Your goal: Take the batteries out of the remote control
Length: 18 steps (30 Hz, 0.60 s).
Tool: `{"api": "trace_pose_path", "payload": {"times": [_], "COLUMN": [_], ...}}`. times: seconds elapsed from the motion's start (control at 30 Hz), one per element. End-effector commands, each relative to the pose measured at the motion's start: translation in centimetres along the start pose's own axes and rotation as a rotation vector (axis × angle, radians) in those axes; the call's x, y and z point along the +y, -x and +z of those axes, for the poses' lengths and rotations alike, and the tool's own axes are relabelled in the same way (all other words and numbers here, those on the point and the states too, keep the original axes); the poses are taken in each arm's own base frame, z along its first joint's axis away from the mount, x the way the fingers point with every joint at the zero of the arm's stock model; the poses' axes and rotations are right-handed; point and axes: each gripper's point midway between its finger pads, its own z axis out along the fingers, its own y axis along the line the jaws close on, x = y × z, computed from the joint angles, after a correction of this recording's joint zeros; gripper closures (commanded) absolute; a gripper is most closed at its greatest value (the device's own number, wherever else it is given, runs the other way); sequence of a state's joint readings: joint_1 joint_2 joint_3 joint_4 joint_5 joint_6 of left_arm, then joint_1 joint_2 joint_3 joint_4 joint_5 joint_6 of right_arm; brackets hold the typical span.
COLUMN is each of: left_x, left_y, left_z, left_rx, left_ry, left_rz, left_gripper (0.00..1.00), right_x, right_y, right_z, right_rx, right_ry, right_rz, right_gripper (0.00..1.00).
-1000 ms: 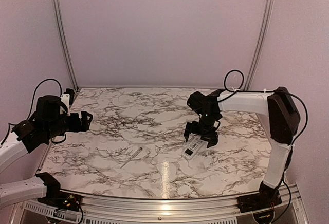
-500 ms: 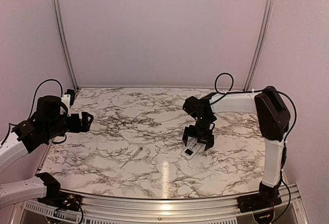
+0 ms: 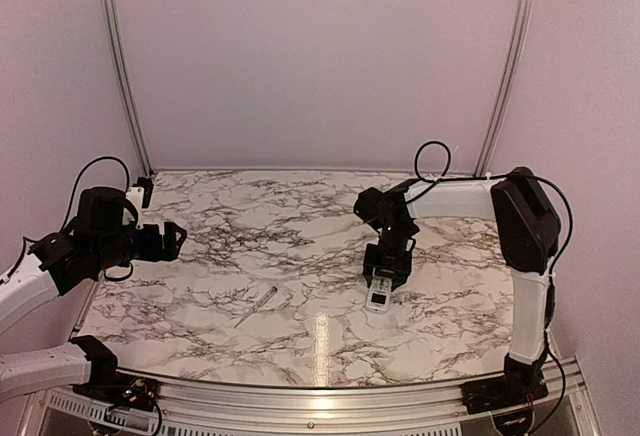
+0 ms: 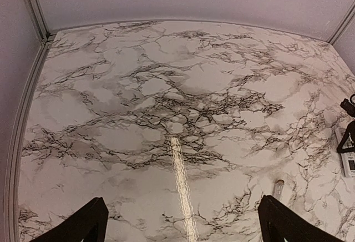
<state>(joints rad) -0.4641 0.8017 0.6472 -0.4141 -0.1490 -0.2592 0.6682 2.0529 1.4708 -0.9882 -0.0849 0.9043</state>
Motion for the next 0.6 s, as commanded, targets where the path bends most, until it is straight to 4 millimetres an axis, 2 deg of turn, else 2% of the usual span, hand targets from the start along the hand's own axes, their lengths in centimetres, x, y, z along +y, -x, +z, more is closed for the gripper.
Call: {"api": "trace_pose_path", "payload": {"times": [0.0,0.23,0.57], "left_x": [-0.4,-0.6,-0.3], "left_y": [-0.5,-1.3,-2.0], "left_z": [0.6,1.4,2.1], "left_rx": [0.014,0.057,0.103], "left_ry": [-0.021,-0.024,-0.002], "left_rz": [0.020,0.036,0.036], "left_gripper": [0.01,0.01,0.01], "right_x": [1.0,1.7,5.9], "right_y": [0.7,1.5,4.0], "right_z": [1.0,-0.1,-5.0], "right_rx": [-0.016,-0.063,-0.233], "right_ry": [0.007,0.037,0.269], "right_rz": [-0.023,-0.028,-0.049], "right_gripper": [0.57,0.69,0.75]}}
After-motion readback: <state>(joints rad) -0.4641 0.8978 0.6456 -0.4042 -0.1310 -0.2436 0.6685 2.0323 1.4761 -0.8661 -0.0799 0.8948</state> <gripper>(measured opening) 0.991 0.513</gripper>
